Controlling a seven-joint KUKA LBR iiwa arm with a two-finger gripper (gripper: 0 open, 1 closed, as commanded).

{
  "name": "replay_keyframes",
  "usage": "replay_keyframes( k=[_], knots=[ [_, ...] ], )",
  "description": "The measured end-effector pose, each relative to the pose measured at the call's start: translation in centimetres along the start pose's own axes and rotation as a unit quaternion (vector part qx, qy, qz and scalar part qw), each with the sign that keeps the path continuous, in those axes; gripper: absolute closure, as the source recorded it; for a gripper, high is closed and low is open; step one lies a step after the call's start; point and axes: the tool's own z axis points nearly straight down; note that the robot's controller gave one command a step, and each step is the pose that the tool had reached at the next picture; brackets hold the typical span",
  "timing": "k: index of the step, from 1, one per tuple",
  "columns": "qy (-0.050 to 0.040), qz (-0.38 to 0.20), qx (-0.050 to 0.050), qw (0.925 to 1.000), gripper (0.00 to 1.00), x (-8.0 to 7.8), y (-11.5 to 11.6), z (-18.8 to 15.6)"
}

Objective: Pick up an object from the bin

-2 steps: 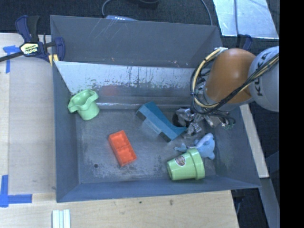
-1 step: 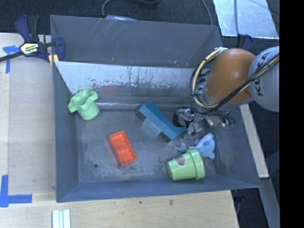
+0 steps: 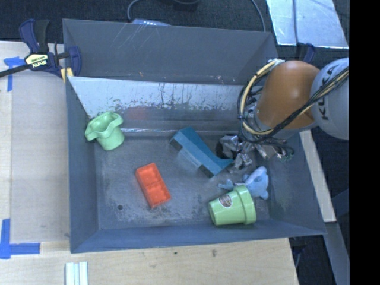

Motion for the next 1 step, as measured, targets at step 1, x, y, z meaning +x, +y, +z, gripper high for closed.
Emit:
replay_keyframes(
  k=[1],
  knots=[
    [0.0000,0.000,0.000,1.0000,1.00,0.00,0.00,0.00]
  ],
)
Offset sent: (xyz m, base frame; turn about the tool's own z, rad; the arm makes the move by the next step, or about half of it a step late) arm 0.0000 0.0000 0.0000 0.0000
